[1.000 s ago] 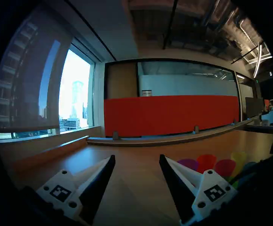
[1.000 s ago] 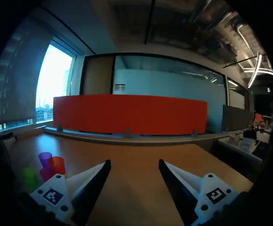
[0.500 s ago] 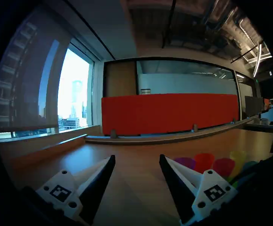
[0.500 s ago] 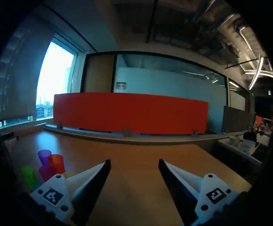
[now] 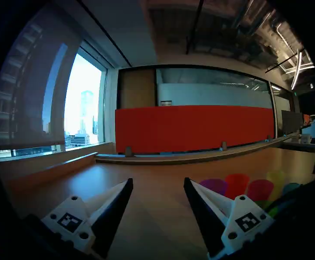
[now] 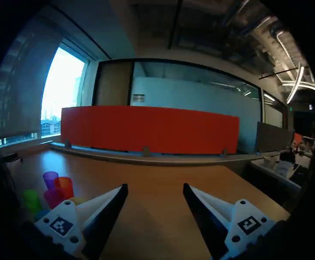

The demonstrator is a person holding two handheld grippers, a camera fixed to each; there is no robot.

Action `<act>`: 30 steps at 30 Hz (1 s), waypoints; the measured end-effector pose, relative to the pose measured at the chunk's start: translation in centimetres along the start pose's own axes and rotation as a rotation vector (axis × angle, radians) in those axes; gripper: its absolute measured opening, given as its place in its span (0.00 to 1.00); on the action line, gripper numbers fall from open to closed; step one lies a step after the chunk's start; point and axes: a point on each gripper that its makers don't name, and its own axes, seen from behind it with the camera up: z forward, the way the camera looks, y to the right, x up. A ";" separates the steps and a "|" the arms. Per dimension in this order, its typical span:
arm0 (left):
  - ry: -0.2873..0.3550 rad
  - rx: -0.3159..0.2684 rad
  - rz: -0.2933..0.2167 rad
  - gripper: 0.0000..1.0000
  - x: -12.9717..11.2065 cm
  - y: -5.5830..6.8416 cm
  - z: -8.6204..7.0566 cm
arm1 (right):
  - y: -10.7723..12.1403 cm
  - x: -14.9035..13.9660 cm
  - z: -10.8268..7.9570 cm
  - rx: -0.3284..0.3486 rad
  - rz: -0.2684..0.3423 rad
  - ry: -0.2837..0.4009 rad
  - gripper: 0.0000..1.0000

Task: Pour water

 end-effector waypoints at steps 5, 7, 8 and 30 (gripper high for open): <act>-0.005 -0.008 -0.017 0.86 -0.3 0.0 0.2 | 0.0 0.0 0.0 -0.002 0.000 -0.001 0.99; -0.007 -0.011 -0.023 0.86 -0.4 0.0 0.2 | 0.0 0.0 0.0 -0.002 -0.002 -0.002 0.98; -0.009 -0.012 -0.025 0.86 -0.5 0.0 0.2 | -0.1 0.0 0.0 -0.002 -0.002 -0.002 0.99; -0.033 -0.017 -0.027 0.86 -1.0 -0.1 0.5 | -0.1 0.3 0.0 0.004 -0.008 0.004 0.99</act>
